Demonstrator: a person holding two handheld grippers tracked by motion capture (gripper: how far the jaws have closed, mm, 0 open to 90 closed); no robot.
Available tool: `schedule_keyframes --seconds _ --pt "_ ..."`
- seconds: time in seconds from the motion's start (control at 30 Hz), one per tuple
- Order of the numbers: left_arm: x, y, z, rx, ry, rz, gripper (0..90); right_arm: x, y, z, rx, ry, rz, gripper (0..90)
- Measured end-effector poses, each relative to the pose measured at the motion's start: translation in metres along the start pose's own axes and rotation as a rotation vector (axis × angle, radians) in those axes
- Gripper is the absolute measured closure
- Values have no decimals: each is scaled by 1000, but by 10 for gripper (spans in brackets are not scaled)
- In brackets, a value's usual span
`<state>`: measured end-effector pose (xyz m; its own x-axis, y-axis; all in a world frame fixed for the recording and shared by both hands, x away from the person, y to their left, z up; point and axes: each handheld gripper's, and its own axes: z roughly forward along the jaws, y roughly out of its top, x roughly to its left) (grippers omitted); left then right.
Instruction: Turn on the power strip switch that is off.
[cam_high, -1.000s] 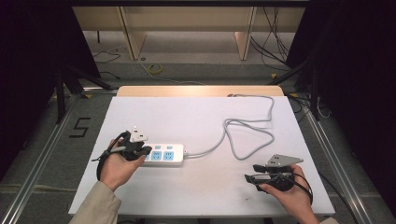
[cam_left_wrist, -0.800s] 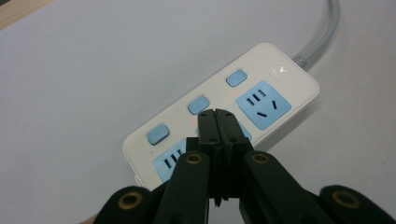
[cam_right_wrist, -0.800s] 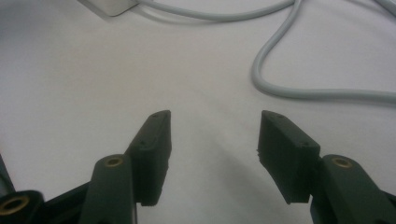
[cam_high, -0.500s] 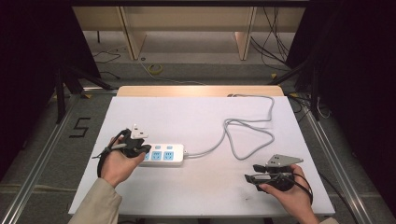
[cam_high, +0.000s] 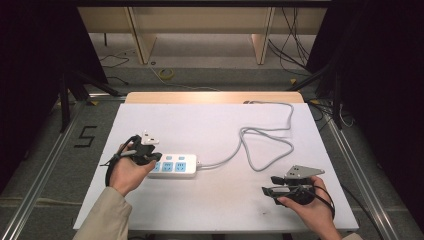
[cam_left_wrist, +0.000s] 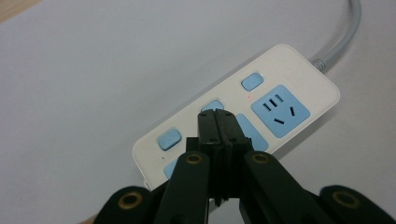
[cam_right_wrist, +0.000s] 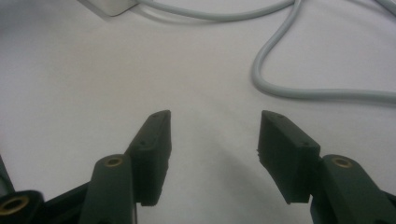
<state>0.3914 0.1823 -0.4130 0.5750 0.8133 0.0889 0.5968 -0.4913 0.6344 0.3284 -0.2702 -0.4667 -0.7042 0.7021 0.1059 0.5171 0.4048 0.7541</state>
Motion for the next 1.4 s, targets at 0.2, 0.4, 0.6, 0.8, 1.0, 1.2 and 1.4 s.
schedule_keyframes --seconds 0.2,0.4,0.6,0.8,1.0,1.2,1.4 --pt "2 2 2 11 6 -1 898 0 0 0 0 1 0 452" --pt "6 3 5 21 12 -7 898 0 0 0 1 1 2 453" --pt "9 3 8 36 20 -9 898 0 0 0 1 0 2 452" --pt "11 3 10 43 27 -14 898 0 0 -1 0 -1 2 452" --pt "13 4 11 59 28 -16 898 0 0 -1 0 -1 1 452" --pt "15 4 14 76 35 -14 898 0 0 0 1 -1 1 452" --pt "16 5 17 88 41 -12 898 0 0 0 1 0 0 453"
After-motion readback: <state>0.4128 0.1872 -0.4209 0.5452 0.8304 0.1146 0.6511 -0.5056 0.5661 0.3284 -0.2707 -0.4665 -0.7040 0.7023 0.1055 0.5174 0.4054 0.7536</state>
